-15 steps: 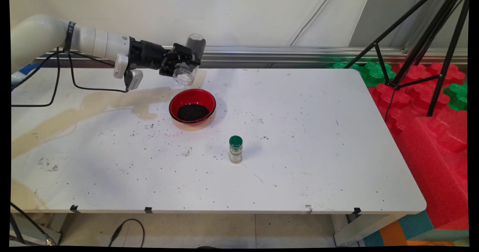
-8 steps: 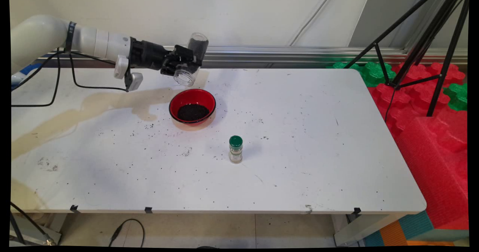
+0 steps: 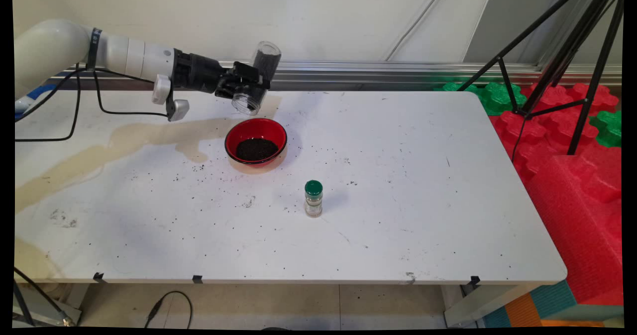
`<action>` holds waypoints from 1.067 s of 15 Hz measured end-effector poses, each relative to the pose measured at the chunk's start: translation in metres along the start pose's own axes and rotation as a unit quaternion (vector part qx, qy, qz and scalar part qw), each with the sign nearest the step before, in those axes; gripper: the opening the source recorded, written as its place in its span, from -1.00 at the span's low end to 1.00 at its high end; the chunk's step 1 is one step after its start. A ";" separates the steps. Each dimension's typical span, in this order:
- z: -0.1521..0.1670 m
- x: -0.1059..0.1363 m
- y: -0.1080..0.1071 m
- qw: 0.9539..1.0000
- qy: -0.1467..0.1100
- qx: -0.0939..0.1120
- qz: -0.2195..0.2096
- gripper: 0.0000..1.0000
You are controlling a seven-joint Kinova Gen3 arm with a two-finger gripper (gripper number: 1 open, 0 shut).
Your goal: Pour the black seasoning powder in the red bowl
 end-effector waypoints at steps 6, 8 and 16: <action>0.000 0.000 -0.003 0.999 -0.001 0.005 0.035 -1.00; 0.000 0.000 -0.004 0.999 -0.001 0.006 0.048 -1.00; -0.001 0.000 -0.007 0.997 -0.001 0.012 0.080 -1.00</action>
